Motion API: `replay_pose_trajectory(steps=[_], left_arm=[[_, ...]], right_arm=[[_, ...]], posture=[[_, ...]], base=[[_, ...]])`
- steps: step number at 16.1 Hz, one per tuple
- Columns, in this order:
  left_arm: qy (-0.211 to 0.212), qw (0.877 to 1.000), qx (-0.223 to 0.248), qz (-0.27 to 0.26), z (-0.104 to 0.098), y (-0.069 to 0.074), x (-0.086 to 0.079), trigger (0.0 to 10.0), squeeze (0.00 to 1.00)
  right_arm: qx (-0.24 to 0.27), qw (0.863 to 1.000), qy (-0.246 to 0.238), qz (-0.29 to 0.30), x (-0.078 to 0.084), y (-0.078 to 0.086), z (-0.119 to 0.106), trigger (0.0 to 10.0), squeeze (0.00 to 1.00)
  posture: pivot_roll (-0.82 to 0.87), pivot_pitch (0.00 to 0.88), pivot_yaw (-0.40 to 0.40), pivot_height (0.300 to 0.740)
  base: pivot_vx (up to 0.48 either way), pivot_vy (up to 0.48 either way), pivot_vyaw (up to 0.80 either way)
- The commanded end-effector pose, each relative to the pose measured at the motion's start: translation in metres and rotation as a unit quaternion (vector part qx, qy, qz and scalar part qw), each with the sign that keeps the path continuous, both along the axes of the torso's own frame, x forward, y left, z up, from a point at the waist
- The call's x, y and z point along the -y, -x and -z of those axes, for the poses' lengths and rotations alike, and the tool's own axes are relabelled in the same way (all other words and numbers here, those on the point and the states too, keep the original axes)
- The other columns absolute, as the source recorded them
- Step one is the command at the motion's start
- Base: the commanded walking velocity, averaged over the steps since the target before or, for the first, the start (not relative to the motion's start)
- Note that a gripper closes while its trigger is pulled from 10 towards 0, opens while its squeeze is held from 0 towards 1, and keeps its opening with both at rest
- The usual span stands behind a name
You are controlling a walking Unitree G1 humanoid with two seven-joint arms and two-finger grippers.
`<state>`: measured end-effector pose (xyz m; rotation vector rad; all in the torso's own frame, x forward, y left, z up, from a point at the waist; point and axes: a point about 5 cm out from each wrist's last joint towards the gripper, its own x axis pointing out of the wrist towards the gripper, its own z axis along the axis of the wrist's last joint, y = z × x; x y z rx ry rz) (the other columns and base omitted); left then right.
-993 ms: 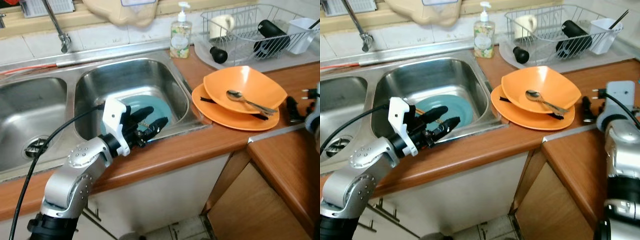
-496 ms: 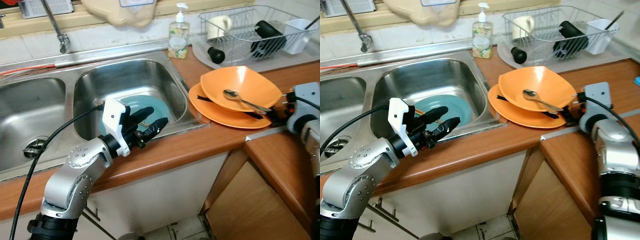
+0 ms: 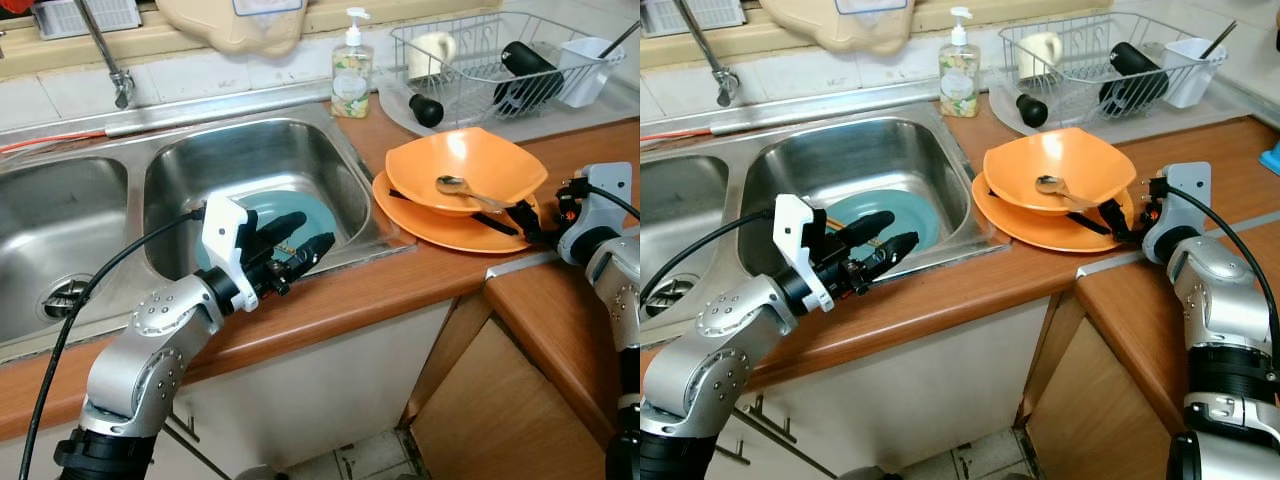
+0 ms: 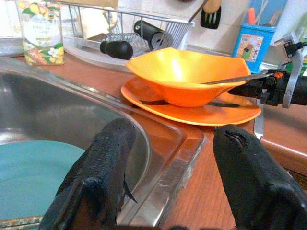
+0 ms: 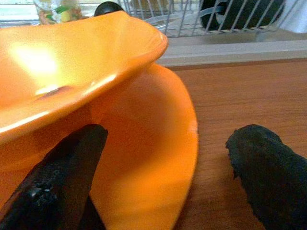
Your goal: Kitchen organization
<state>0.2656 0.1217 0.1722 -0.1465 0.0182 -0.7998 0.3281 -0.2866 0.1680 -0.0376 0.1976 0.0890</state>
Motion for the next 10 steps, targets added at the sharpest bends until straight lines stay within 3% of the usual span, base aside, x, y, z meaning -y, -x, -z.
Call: replay_pose_trajectory(steps=[1,5,10], left_arm=[[0.000,1.000,0.004,-0.003,-0.003,0.000,-0.003,10.0,0.00],[-0.002,1.000,0.003,-0.004,-0.003,-0.001,-0.002,10.0,0.00],[-0.004,1.000,0.000,-0.006,-0.002,-0.001,-0.003,10.0,0.00]], right_arm=[[0.005,1.000,-0.007,-0.022,-0.007,-0.001,-0.006,10.0,0.00],[-0.033,0.999,-0.005,-0.033,-0.012,0.002,0.003,10.0,0.00],[-0.067,0.997,-0.039,-0.028,-0.013,0.004,0.007,10.0,0.00]], posture=[[-0.03,0.000,0.063,0.740],[-0.03,0.000,0.059,0.740],[-0.03,0.000,0.061,0.740]], base=[[0.000,0.000,0.00],[0.000,0.000,0.00],[0.000,0.000,0.00]])
